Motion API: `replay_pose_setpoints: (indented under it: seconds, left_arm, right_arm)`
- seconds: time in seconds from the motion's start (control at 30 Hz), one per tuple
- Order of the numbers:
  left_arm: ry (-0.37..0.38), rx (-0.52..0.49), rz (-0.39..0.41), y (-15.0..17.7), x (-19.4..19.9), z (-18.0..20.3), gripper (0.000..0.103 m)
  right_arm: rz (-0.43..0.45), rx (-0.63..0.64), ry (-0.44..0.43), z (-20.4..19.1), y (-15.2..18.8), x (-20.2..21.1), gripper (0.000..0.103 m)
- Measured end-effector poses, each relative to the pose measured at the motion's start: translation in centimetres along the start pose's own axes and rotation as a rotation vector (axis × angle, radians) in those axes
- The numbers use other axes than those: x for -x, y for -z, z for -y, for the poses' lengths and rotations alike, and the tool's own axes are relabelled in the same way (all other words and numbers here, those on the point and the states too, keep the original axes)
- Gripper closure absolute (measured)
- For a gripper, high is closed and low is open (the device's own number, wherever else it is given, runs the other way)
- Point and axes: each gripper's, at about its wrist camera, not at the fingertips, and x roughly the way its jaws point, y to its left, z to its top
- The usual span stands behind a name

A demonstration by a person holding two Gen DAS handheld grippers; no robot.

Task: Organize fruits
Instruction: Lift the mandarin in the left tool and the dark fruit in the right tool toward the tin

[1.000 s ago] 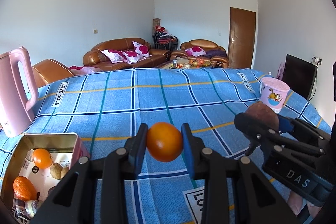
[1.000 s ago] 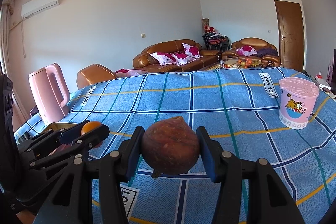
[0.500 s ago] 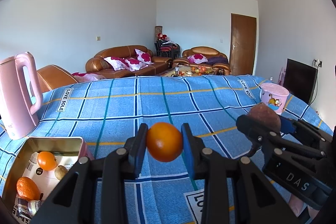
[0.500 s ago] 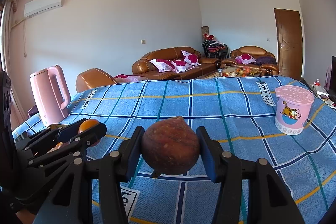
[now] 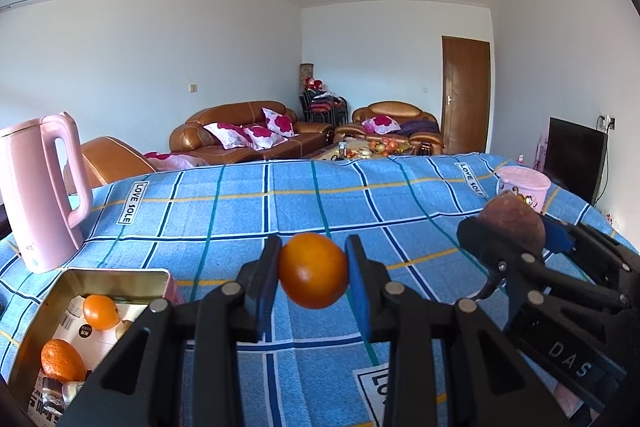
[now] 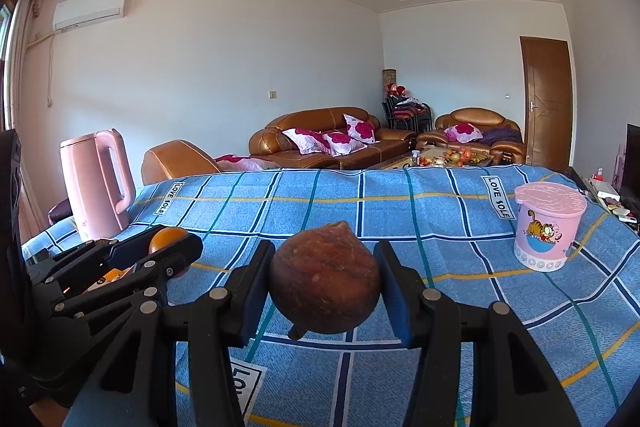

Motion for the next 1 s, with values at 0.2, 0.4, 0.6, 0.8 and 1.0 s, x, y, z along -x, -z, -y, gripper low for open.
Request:
replay_pose_setpoints:
  seconds: [0.2, 0.4, 0.6, 0.8, 1.0]
  left_arm:
    - [-0.019, 0.005, 0.026, 0.1, 0.8, -0.2, 0.069]
    - [-0.015, 0.015, 0.022, 0.2, 1.0, -0.6, 0.069]
    - [-0.018, 0.026, 0.012, 0.5, 1.5, -1.1, 0.069]
    - [-0.026, 0.034, 0.003, 0.9, 2.3, -2.1, 0.069]
    - [-0.036, 0.050, -0.012, 1.3, 3.2, -3.6, 0.069]
  right_arm:
    - [0.023, 0.032, 0.009, -0.6, 0.0, 0.6, 0.050]
    - [0.019, 0.031, 0.011, -0.5, 0.0, 0.4, 0.050]
    - [0.016, 0.039, 0.008, -0.8, 0.2, 0.6, 0.050]
    - [0.000, 0.022, -0.013, -0.9, 0.3, 0.7, 0.050]
    - [-0.014, 0.025, -0.043, -2.2, 0.5, 0.7, 0.050]
